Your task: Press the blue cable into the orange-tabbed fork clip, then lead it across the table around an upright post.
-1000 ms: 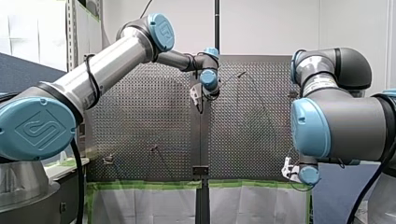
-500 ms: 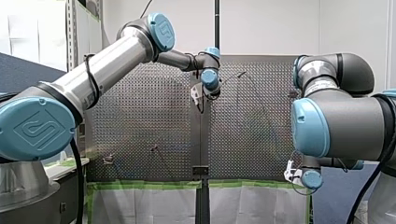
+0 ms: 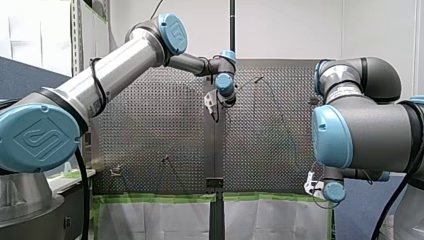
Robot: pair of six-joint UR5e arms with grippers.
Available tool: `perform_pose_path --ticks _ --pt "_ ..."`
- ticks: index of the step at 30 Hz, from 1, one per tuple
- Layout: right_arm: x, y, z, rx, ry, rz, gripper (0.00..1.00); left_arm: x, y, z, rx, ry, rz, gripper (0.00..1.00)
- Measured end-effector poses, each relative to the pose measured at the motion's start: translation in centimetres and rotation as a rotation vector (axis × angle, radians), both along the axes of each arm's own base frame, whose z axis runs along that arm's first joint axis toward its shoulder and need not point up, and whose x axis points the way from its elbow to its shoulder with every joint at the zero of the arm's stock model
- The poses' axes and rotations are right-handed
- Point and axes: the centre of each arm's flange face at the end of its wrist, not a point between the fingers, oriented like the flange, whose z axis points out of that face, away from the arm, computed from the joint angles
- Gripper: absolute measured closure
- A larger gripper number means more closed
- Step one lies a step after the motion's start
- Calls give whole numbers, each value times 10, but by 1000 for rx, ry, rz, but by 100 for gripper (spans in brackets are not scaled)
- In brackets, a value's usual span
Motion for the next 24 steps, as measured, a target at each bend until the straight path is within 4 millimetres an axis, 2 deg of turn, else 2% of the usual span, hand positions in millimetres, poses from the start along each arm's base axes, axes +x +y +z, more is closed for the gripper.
perform_pose_path --ticks 1,3,13,24 --pt "0 0 0 1 0 0 100 -1 0 0 -3 6 4 8" --pt "0 0 0 2 0 1 100 -5 0 1 -12 16 16 2" --pt "1 1 -1 8 4 2 100 -19 -9 6 -50 0 75 2" --pt "3 1 -1 6 4 6 100 -32 -14 -3 -66 -12 49 2"
